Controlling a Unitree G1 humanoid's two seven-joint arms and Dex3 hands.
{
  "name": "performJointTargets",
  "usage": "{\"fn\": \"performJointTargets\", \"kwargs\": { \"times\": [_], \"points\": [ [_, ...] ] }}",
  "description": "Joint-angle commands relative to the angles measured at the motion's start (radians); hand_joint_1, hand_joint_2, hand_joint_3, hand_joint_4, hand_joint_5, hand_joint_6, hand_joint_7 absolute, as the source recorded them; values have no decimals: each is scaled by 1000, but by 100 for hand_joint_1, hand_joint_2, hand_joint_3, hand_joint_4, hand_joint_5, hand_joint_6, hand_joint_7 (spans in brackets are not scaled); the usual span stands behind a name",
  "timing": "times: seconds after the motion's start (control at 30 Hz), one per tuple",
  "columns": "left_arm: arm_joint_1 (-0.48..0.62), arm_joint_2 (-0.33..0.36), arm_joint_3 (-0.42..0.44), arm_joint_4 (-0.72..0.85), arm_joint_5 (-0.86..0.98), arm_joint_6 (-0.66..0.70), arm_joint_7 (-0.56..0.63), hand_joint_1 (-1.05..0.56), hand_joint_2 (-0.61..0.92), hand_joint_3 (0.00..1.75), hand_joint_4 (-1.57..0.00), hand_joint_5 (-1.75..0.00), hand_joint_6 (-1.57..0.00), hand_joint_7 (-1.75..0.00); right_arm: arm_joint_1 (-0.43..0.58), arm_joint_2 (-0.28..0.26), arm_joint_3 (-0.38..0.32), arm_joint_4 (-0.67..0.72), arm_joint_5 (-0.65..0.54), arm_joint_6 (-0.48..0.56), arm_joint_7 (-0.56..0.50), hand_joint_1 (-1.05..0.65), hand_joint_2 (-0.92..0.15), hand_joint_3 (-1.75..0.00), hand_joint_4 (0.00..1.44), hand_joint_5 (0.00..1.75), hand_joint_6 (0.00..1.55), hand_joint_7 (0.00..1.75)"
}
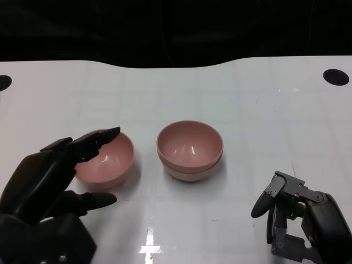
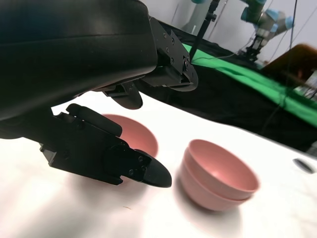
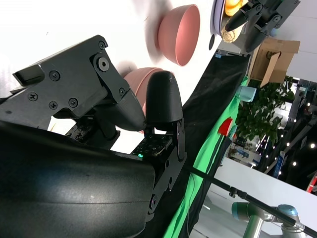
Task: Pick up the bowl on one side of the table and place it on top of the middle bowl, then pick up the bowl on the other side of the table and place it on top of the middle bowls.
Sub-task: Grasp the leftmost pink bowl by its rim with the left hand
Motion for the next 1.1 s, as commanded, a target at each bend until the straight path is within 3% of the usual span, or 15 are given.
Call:
{"fn": "performJointTargets", "kwargs": {
  "times": [0.03, 0.53, 0.6, 0.77, 0.8, 0.83, 0.87, 0.93, 1.07, 1.1],
  "points": [
    [-46, 51, -45, -5, 141, 57, 10, -53, 91, 2, -33, -48, -37, -1, 3, 0, -6, -4, 0, -4, -1, -5, -29, -159, 95, 175, 79, 158],
    [-292, 63, -279, 306, 408, 219, 14, -51, 92, 2, -50, -35, -55, -2, 10, 5, -3, -29, -18, 26, 0, -4, -29, -160, 95, 175, 79, 157],
    [-330, 62, -318, 362, 429, 241, -2, -50, 92, 6, -56, -29, -57, -2, 10, 5, -4, -28, -15, 21, 2, -3, -29, -160, 95, 175, 79, 157],
    [-393, 56, -381, 491, 428, 243, 27, -47, 92, 8, -74, -33, -63, -4, 9, 6, -4, -19, -19, 5, -1, -3, -28, -160, 94, 175, 79, 157],
    [-407, 53, -394, 535, 427, 222, 61, -45, 92, 8, -75, -57, -70, -4, 10, 6, -4, -22, -19, 9, 0, -3, -28, -160, 94, 175, 79, 156],
    [-419, 52, -404, 569, 424, 206, 88, -39, 92, 8, -69, -99, -82, -7, 11, 6, -3, -24, -20, 12, 0, -3, -28, -160, 94, 175, 79, 156],
    [-431, 53, -416, 599, 423, 192, 105, -38, 92, 8, -67, -115, -86, -7, 12, 6, -3, -28, -22, 15, -1, -3, -28, -160, 95, 175, 79, 156],
    [-447, 55, -427, 645, 406, 154, 143, -30, 92, 23, -76, -135, -106, -19, 13, 7, -2, -32, -26, 18, -1, -3, -27, -160, 95, 175, 79, 156],
    [-465, 57, -441, 696, 384, 107, 195, -26, 92, 29, -88, -155, -117, -32, 12, 8, -3, -29, -28, 14, -2, -3, -27, -160, 94, 175, 79, 155],
    [-467, 57, -442, 706, 377, 89, 218, -24, 91, 36, -90, -164, -104, -78, 12, 8, -4, -28, -25, 14, -1, -3, -27, -160, 94, 175, 80, 154]
  ]
}}
